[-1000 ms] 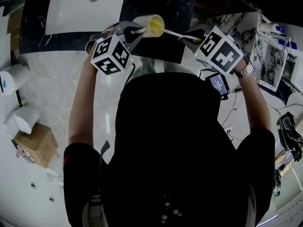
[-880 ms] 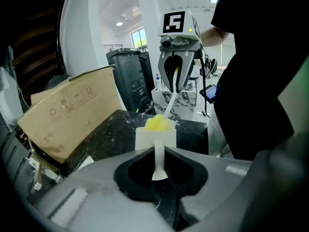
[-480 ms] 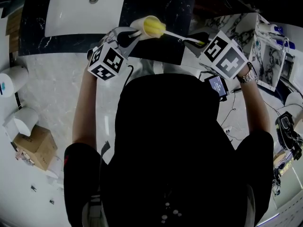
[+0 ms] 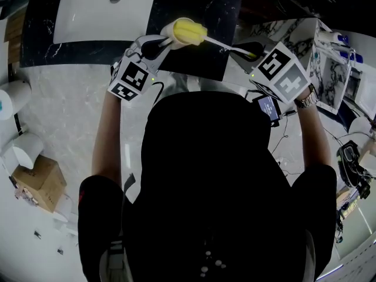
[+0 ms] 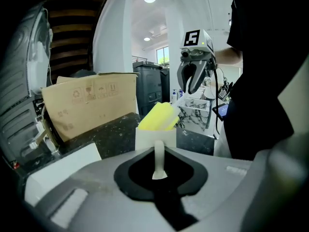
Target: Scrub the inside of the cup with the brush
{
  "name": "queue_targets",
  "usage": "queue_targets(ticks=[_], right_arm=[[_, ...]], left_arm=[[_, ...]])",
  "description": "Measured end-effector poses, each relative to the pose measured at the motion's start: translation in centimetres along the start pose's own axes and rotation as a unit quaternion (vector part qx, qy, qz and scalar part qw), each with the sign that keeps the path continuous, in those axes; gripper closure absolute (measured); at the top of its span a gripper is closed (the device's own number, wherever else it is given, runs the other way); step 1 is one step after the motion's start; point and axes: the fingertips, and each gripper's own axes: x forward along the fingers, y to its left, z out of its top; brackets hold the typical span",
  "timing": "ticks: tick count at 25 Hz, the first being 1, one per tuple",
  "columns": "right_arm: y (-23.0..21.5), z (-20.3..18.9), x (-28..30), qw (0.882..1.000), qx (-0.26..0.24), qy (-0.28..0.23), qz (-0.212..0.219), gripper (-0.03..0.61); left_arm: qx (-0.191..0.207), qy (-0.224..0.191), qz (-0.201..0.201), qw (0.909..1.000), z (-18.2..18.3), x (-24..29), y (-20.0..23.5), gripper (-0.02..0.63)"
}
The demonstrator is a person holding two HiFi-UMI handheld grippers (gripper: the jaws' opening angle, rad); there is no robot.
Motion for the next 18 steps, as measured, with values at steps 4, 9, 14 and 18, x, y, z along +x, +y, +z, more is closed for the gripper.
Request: queue_targets(ticks=[4, 9, 14, 18], right_arm=[[-0.4, -0.1, -0.2, 1.0, 0.018, -0.019, -0.002, 0.537], [-0.9, 0.2, -1.0, 0.998, 0.042, -0.036, -0.012, 0.537], [-2.0, -0.1, -2.0, 0.995, 0.076, -0.061, -0.03, 0.537], [-3.1, -0.4, -2.9, 0.989, 0.108, -0.085, -0.049, 0.537]], left_arm=[[-0.014, -0.03, 0.01, 0.9994, 0.5, 0.0, 0.2, 0.569], [-0.033, -0.05, 0.018, 0.998, 0.5, 0.7, -0.1, 0.569], [-0.054, -0.065, 0.029, 0.996, 0.9, 1.5, -0.1, 0.569], [-0.068, -0.075, 0.043, 0.994, 1.0, 2.0, 0.2, 0.569]])
